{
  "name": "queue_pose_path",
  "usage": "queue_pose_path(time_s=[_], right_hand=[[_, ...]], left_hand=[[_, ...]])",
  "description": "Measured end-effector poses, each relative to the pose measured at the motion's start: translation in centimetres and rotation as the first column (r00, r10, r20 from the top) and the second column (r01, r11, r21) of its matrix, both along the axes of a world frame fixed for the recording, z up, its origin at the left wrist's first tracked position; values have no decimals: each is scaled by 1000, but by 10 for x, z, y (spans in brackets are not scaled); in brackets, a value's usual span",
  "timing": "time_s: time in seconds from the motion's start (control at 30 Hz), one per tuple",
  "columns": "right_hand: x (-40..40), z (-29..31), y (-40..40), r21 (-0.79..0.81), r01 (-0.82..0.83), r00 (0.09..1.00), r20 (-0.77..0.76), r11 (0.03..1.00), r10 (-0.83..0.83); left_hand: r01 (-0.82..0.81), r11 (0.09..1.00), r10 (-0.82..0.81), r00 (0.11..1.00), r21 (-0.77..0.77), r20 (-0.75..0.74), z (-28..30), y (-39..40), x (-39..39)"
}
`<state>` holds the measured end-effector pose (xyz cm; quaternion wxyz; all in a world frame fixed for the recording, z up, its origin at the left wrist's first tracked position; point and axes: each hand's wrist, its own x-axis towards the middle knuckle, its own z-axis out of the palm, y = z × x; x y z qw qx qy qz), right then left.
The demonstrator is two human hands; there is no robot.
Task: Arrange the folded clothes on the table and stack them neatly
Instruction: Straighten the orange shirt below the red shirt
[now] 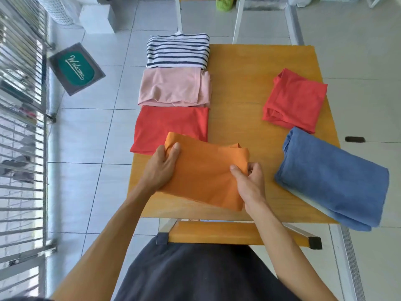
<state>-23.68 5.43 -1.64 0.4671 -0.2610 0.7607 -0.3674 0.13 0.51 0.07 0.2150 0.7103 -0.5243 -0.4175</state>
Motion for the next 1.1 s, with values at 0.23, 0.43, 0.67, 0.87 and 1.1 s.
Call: queue_pose_path(time_s=[0.23, 0.43, 0.67, 0.87, 1.1], right_hand=[[50, -8, -9, -29, -234, 971, 51, 972, 235], [66, -27, -12, 74, -384, 919, -71, 920, 389], [67, -38, -17, 167, -421, 883, -150, 892, 445], [66, -40, -21, 207, -402, 887, -155, 892, 435], [64, -39, -25, 243, -396, 883, -164, 886, 439]], left_hand=[[-222, 974, 223, 974, -41, 29, -19, 37, 63], [-302, 953, 302, 951, -13, 72, -49, 48, 75], [-280, 958, 286, 947, -60, 146, -64, 42, 84], [-240, 969, 248, 940, -64, 235, -66, 36, 89], [-272, 954, 299, 903, -128, 309, -67, 38, 86]])
